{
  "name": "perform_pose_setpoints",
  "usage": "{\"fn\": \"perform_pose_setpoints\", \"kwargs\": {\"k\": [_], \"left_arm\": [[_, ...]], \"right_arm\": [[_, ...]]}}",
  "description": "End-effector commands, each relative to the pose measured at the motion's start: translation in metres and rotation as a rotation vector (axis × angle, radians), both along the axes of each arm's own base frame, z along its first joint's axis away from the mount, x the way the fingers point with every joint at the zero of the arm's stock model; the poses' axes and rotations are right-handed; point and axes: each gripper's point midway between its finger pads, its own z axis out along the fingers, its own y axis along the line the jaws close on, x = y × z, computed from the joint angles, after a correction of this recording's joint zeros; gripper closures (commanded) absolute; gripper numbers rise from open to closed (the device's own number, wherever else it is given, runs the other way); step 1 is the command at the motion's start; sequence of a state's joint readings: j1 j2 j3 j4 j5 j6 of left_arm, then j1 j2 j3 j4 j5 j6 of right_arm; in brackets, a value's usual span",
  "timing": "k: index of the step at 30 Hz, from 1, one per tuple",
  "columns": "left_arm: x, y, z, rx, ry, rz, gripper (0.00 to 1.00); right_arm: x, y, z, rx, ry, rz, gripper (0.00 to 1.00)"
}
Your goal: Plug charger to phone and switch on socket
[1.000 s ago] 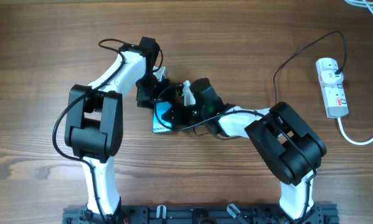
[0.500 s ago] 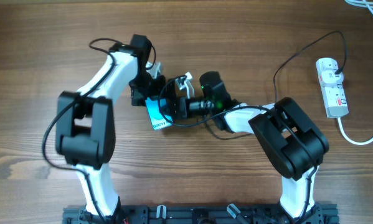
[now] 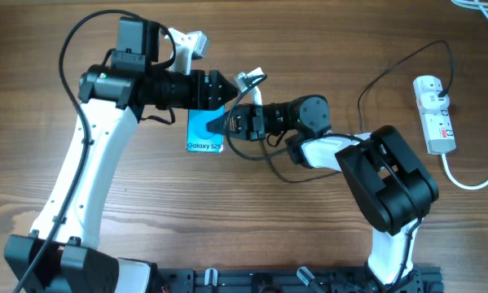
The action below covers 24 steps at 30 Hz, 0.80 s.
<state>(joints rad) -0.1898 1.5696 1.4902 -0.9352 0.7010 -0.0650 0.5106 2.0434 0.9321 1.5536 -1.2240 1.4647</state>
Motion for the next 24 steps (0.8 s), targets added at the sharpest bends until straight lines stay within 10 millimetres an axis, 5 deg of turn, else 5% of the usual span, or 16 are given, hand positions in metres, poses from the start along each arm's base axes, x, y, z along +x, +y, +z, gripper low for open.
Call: {"fn": "perform_pose_setpoints", "kwargs": {"k": [1,8,10,13,15,19,22,24], "left_arm": [[-0.029,-0.017,0.023,-0.102,0.037,-0.077,0.37],[-0.042,-0.021,0.025,-0.145,0.095,-0.105,0.61],[-0.042,-0.021,0.025,-0.145,0.096,-0.105,0.80],[-0.042,-0.021,0.025,-0.145,0.095,-0.105,0.90],[-0.042,-0.021,0.025,-0.144,0.095,-0.105,0.96],[-0.038,-0.015,0.019,-0.098,0.085,-0.077,0.96],[-0.023,0.008,-0.003,0.069,0.078,0.048,0.96],[-0.014,0.037,-0.021,0.211,0.135,0.235,0.96]], "right_arm": [[0.014,-0.005,-0.002,-0.014,0.074,-0.028,0.96],[0.029,-0.018,-0.003,-0.013,0.077,-0.070,0.96],[0.029,-0.018,-0.003,-0.013,0.077,-0.070,0.96],[0.028,-0.018,-0.003,-0.015,0.076,-0.068,0.95],[0.028,-0.018,-0.003,-0.015,0.076,-0.067,0.76],[0.024,-0.018,-0.005,-0.024,0.067,-0.045,0.20],[0.020,-0.018,-0.014,-0.050,0.023,-0.016,0.01],[0.014,-0.018,-0.039,-0.116,0.022,0.040,0.00]]}}
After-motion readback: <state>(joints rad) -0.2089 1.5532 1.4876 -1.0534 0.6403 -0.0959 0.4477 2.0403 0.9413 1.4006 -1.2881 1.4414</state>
